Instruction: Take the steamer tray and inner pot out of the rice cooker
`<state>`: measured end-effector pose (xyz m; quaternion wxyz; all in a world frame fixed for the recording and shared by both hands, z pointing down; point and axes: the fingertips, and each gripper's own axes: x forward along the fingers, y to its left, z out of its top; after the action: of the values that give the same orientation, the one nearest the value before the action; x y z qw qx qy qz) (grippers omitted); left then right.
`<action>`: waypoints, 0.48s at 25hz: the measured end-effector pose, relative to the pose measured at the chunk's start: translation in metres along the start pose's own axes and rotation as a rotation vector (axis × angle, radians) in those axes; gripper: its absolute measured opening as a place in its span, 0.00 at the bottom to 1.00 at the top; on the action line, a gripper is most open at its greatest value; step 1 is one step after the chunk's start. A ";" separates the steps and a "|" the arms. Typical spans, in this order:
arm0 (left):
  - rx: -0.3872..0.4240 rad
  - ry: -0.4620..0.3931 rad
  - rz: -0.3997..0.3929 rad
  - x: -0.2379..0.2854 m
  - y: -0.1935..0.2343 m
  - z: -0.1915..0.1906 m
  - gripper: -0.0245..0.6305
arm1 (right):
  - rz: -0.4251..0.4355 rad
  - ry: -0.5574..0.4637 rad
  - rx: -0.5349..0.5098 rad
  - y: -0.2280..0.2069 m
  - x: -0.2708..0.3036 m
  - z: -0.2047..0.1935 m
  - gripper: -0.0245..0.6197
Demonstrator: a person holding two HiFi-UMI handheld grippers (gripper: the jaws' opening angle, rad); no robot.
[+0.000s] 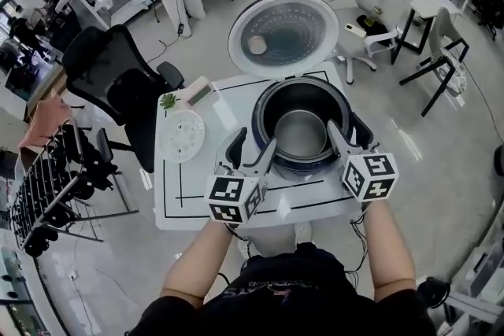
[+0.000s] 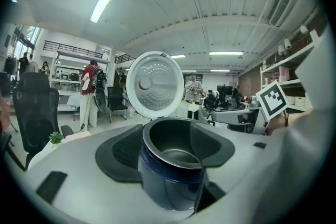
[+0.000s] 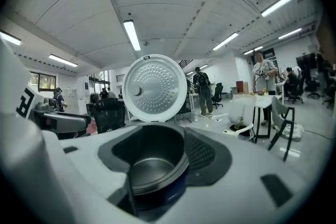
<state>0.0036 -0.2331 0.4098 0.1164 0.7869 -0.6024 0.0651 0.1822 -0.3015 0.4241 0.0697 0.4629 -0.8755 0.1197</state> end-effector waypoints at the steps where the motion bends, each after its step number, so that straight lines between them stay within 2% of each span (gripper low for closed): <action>1: -0.002 0.006 0.010 0.003 0.000 -0.002 0.47 | 0.007 0.010 0.003 -0.003 0.003 -0.003 0.41; 12: -0.024 0.056 0.123 0.032 0.009 -0.026 0.47 | 0.068 0.094 0.053 -0.025 0.032 -0.023 0.41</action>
<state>0.0047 -0.2583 0.4436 0.1386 0.7447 -0.6470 0.0871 0.1857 -0.3341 0.4573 0.0943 0.4286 -0.8830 0.1667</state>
